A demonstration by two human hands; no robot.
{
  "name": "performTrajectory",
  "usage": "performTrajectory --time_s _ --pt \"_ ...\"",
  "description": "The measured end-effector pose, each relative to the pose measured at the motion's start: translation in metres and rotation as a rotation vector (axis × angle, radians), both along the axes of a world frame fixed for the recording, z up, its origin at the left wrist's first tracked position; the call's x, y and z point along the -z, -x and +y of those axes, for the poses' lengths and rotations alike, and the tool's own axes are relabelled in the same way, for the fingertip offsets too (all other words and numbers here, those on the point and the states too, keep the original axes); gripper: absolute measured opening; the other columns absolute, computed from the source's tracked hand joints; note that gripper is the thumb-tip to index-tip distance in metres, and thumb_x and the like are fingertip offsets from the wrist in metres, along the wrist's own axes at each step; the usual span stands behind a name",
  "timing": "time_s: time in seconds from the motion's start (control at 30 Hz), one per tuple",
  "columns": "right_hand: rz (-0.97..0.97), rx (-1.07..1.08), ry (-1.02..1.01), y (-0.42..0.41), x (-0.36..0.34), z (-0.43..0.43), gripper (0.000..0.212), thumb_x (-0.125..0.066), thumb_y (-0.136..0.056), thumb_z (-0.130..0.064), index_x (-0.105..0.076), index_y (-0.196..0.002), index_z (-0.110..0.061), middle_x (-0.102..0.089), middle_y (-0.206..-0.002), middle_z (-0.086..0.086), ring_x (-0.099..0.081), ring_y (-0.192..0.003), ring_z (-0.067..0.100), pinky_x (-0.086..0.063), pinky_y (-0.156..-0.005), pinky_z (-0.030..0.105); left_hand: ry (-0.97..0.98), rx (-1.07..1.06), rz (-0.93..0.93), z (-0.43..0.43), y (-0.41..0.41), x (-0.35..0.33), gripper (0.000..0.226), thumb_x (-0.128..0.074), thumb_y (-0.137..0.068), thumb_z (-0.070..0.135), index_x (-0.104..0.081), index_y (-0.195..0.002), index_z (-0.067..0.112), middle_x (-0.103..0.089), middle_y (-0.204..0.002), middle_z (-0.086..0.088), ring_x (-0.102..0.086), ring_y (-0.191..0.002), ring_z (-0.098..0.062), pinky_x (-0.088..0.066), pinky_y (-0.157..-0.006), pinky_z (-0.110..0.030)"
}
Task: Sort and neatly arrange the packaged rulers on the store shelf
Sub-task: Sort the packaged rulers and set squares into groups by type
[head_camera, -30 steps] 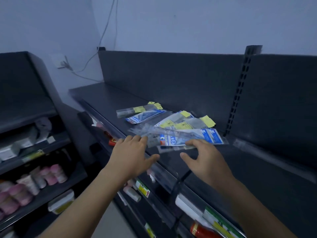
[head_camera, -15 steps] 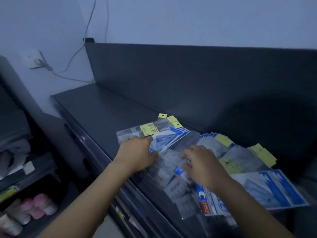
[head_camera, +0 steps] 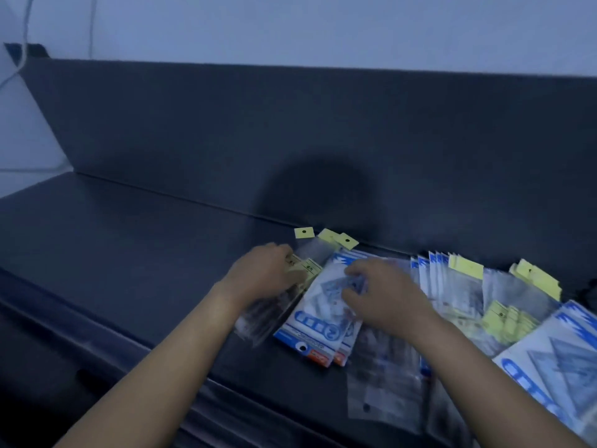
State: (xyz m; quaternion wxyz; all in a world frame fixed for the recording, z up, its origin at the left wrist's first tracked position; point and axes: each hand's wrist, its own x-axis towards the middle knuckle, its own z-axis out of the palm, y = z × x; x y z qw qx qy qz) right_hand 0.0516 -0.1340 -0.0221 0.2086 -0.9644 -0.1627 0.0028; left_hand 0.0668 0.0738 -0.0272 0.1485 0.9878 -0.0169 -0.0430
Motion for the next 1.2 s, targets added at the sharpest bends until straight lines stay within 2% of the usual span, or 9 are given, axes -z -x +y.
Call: performTrajectory --time_s 0.1,0.2,0.3,0.57,0.67,0.83,0.9,1.03,1.2 --pt "-0.061 0.245 0.290 0.000 0.000 0.014 0.045 -0.048 -0.088 -0.054 -0.058 -0.107 -0.015 -0.060 -0.117 0.007 -0.053 -0.114 0.027 -0.039 -0.087 0.032 0.145 0.022 0.014 0.009 -0.018 0.004 0.038 -0.071 -0.081 0.042 -0.058 -0.108 0.020 -0.059 -0.102 0.002 -0.056 -0.089 -0.015 -0.044 -0.071 -0.029" --pt "0.041 0.350 0.404 0.000 0.001 0.020 0.064 -0.047 -0.085 -0.064 -0.054 -0.120 -0.012 -0.050 -0.134 0.011 -0.041 -0.127 0.029 -0.033 -0.101 0.037 0.334 0.009 0.040 0.014 -0.029 0.003 0.032 -0.079 -0.074 0.033 -0.056 -0.095 0.025 -0.057 -0.084 0.010 -0.055 -0.072 -0.004 -0.045 -0.063 -0.023" --pt "0.169 0.424 0.330 0.000 -0.002 0.020 0.074 -0.057 -0.074 -0.072 -0.054 -0.120 -0.015 -0.040 -0.145 0.008 -0.034 -0.134 0.028 -0.030 -0.105 0.040 0.328 0.075 0.041 0.018 -0.035 -0.001 0.023 -0.078 -0.077 0.029 -0.061 -0.090 0.021 -0.058 -0.080 0.011 -0.056 -0.069 -0.003 -0.046 -0.064 -0.025" --pt "0.243 0.506 0.204 -0.008 -0.001 0.026 0.077 -0.064 -0.063 -0.076 -0.058 -0.106 -0.012 -0.054 -0.131 0.009 -0.043 -0.127 0.030 -0.036 -0.099 0.039 0.195 0.048 -0.051 0.014 -0.030 -0.017 0.014 -0.061 -0.089 0.033 -0.059 -0.084 0.020 -0.064 -0.083 0.004 -0.062 -0.078 -0.016 -0.052 -0.072 -0.037" --pt "0.309 0.490 0.153 -0.016 0.003 0.028 0.057 -0.065 -0.068 -0.071 -0.054 -0.083 -0.017 -0.056 -0.129 0.010 -0.042 -0.128 0.030 -0.034 -0.100 0.038 0.287 0.043 -0.124 0.015 -0.026 -0.021 0.015 -0.061 -0.088 0.031 -0.056 -0.077 0.022 -0.062 -0.074 0.007 -0.059 -0.068 -0.014 -0.049 -0.065 -0.034" --pt "0.277 0.492 -0.029 -0.023 0.004 0.023 0.042 -0.064 -0.079 -0.054 -0.066 -0.092 -0.015 -0.068 -0.095 0.006 -0.059 -0.104 0.027 -0.041 -0.098 0.040 0.601 0.017 -0.190 0.016 -0.020 -0.034 0.011 -0.063 -0.090 0.023 -0.059 -0.081 0.020 -0.069 -0.077 -0.003 -0.056 -0.063 -0.013 -0.044 -0.060 -0.028" --pt "0.213 0.475 -0.049 -0.022 0.002 0.028 0.054 -0.065 -0.076 -0.061 -0.057 -0.102 -0.015 -0.066 -0.092 0.001 -0.060 -0.099 0.025 -0.044 -0.093 0.038 0.685 0.007 -0.193 0.015 -0.019 -0.037 0.006 -0.063 -0.090 0.020 -0.062 -0.086 0.016 -0.071 -0.080 -0.005 -0.058 -0.067 -0.015 -0.048 -0.065 -0.032" --pt "0.241 0.413 -0.004 -0.030 -0.002 0.039 0.092 -0.080 -0.061 -0.058 -0.037 -0.132 -0.015 -0.052 -0.127 0.006 -0.052 -0.117 0.027 -0.044 -0.087 0.036 0.855 -0.030 -0.121 0.014 -0.017 -0.042 0.002 -0.065 -0.090 0.014 -0.066 -0.091 0.013 -0.074 -0.084 -0.009 -0.065 -0.072 -0.018 -0.053 -0.071 -0.036" --pt "0.455 0.426 0.099 -0.045 -0.011 0.042 0.110 -0.085 -0.056 -0.052 -0.032 -0.143 -0.011 -0.025 -0.147 0.012 -0.041 -0.129 0.029 -0.043 -0.097 0.040 0.859 0.009 0.017 0.024 -0.018 -0.038 0.011 -0.063 -0.089 0.006 -0.066 -0.097 0.013 -0.071 -0.076 0.002 -0.066 -0.061 -0.004 -0.052 -0.057 -0.019"
